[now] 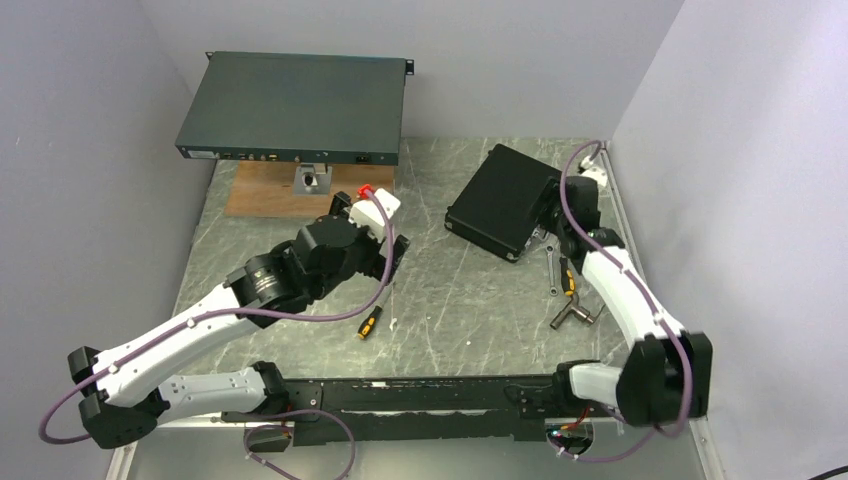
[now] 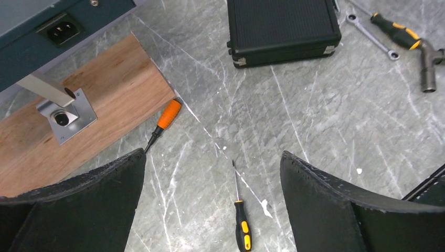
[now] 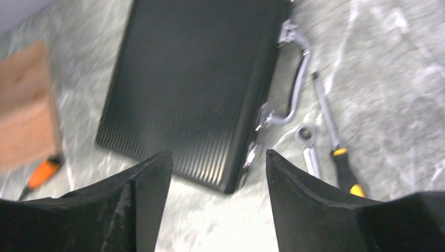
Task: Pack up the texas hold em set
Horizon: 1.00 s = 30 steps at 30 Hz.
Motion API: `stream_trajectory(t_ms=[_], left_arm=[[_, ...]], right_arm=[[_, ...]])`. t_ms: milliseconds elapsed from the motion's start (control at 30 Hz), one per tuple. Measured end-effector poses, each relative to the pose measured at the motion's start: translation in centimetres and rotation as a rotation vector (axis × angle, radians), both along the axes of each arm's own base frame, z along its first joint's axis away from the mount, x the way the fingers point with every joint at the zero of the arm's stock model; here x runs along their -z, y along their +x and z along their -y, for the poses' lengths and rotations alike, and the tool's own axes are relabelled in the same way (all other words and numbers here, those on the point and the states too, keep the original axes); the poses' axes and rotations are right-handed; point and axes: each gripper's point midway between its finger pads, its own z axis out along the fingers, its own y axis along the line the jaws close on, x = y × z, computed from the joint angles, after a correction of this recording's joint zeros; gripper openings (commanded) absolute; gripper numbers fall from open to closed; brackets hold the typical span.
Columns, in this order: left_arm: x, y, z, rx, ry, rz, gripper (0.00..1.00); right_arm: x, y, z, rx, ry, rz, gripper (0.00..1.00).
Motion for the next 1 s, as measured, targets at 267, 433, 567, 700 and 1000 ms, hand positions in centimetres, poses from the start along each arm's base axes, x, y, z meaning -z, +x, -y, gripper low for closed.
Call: stream_trajectory(t_ms=[267,433,567,700,1000], left_arm=[[-4.1,-1.9,-2.9,-0.016,-0.195,0.094,0.99],[-7.6,-3.6,-7.2,-0.088,-0.377,0.172,0.99],[-9.6,-5.2,-11.3,-0.167,-0.525,0.198,0.99],[-10.2,-6.8,-15.4,-0.233,-0.628,0.214,0.99],[-10.7,-9.4,-22.4,-0.362,-0.767,0.222,0.99]], right_arm=[[-6.7,-8.2,-5.3,-0.268,0.008,0.176,0.89],[-12.0,-13.0,-5.7,-0.337,0.055,0.362,0.91],[-13.2,-15.6,-5.8,-0.36,0.087,0.412,0.94],[-12.9,-17.0,-5.6,-0.357,0.095,0.386,1.0],[-15.7,-20.3,-4.5,-0.335,0.1,0.494,1.0]])
